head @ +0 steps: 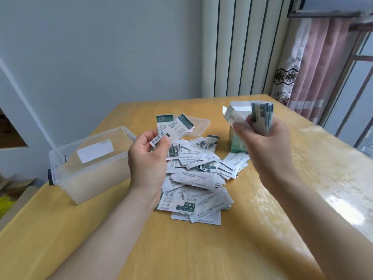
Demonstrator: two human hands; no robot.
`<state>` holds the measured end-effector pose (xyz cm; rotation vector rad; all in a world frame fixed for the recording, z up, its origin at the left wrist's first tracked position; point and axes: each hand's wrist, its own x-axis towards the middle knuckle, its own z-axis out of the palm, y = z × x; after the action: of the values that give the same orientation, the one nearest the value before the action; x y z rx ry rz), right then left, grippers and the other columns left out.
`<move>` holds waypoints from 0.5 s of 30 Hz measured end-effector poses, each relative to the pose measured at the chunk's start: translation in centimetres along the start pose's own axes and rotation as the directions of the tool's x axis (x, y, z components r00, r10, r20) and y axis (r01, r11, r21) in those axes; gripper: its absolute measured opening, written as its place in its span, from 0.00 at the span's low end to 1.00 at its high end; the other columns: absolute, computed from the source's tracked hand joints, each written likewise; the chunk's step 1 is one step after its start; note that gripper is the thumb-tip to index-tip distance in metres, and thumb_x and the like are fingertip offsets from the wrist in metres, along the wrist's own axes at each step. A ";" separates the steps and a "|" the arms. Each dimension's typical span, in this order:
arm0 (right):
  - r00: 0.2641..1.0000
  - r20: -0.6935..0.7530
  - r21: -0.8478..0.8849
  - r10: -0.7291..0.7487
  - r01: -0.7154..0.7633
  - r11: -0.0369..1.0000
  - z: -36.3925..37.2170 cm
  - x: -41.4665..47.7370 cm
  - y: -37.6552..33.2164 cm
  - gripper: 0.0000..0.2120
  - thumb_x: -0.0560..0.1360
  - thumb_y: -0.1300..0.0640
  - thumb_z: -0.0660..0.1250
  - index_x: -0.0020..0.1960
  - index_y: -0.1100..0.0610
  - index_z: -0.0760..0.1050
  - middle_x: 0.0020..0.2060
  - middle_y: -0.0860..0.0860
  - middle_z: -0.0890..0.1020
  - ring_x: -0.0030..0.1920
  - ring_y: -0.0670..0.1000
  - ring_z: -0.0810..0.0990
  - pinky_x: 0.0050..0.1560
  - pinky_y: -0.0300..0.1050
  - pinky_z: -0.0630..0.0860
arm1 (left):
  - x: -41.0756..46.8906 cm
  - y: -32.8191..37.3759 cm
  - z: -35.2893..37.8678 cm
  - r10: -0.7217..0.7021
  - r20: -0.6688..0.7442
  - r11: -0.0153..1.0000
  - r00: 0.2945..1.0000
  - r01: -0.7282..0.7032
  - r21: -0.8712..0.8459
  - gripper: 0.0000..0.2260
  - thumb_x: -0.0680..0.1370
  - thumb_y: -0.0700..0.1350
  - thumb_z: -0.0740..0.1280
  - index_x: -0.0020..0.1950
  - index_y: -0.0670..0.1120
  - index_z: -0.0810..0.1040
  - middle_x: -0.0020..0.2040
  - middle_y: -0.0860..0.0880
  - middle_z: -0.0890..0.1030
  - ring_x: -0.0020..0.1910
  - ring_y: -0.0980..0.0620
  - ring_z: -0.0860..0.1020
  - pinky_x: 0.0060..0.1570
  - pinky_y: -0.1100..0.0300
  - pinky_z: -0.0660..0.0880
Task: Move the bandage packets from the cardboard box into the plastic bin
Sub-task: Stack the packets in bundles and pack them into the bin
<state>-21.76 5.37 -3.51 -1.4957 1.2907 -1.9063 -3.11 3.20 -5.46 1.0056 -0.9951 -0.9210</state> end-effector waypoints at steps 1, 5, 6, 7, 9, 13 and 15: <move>0.997 0.005 -0.055 -0.073 0.074 0.996 0.4 -0.4 -0.1 0.12 0.72 0.66 0.69 0.35 0.61 0.67 0.27 0.50 0.67 0.29 0.48 0.64 0.28 0.39 0.62 | -0.4 0.1 0.1 0.019 0.013 1.000 1.000 -0.019 0.019 0.06 0.73 0.42 0.70 0.50 0.47 0.78 0.48 0.46 0.85 0.49 0.43 0.83 0.53 0.41 0.79; 0.910 0.137 -0.364 -0.392 0.414 0.834 2.7 -2.6 0.0 0.11 0.71 0.66 0.69 0.38 0.56 0.68 0.31 0.42 0.66 0.30 0.43 0.64 0.32 0.31 0.61 | -1.5 -0.1 0.8 0.044 0.180 0.997 0.983 -0.054 0.051 0.07 0.74 0.40 0.68 0.52 0.46 0.78 0.44 0.48 0.86 0.44 0.46 0.84 0.47 0.50 0.80; 0.879 0.187 -0.382 -0.439 0.477 0.791 3.0 -2.8 0.4 0.09 0.70 0.66 0.69 0.39 0.57 0.70 0.32 0.43 0.67 0.31 0.44 0.64 0.32 0.32 0.62 | -1.8 0.0 1.0 0.026 0.234 0.999 0.972 -0.033 0.028 0.07 0.75 0.38 0.67 0.52 0.45 0.78 0.41 0.48 0.85 0.39 0.48 0.83 0.42 0.55 0.80; 0.860 0.232 -0.383 -0.454 0.509 0.770 3.3 -3.0 0.8 0.07 0.69 0.65 0.69 0.40 0.59 0.71 0.34 0.45 0.68 0.32 0.45 0.65 0.32 0.33 0.62 | -2.0 0.2 1.2 -0.006 0.287 1.000 0.958 0.008 -0.003 0.07 0.76 0.36 0.66 0.52 0.44 0.78 0.39 0.48 0.84 0.35 0.51 0.81 0.38 0.59 0.78; 0.856 0.300 -0.380 -0.420 0.511 0.771 3.5 -3.3 1.3 0.04 0.69 0.60 0.67 0.42 0.59 0.73 0.37 0.47 0.71 0.34 0.49 0.70 0.32 0.41 0.67 | -2.4 0.6 1.3 -0.086 0.379 0.993 0.921 0.112 -0.046 0.08 0.77 0.34 0.64 0.52 0.43 0.78 0.37 0.47 0.82 0.33 0.54 0.77 0.35 0.64 0.76; 0.860 0.392 -0.300 -0.327 0.455 0.839 2.9 -3.2 0.9 0.07 0.69 0.57 0.70 0.45 0.57 0.76 0.38 0.44 0.70 0.37 0.44 0.70 0.36 0.35 0.66 | -2.3 0.6 1.1 -0.143 0.434 0.973 0.890 0.208 -0.104 0.09 0.79 0.40 0.61 0.52 0.44 0.80 0.41 0.48 0.83 0.38 0.55 0.79 0.39 0.63 0.76; 0.866 0.388 -0.264 -0.317 0.434 0.862 2.7 -3.1 0.6 0.04 0.69 0.59 0.70 0.43 0.58 0.76 0.37 0.46 0.70 0.37 0.44 0.71 0.37 0.35 0.65 | -2.4 0.7 1.1 -0.136 0.446 0.969 0.885 0.212 -0.124 0.09 0.79 0.43 0.62 0.54 0.43 0.80 0.41 0.49 0.83 0.39 0.55 0.80 0.38 0.63 0.77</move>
<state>-18.35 6.29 -5.66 -2.2931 1.2821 -1.5826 -4.72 5.34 -5.03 0.7659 -1.1841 -1.4008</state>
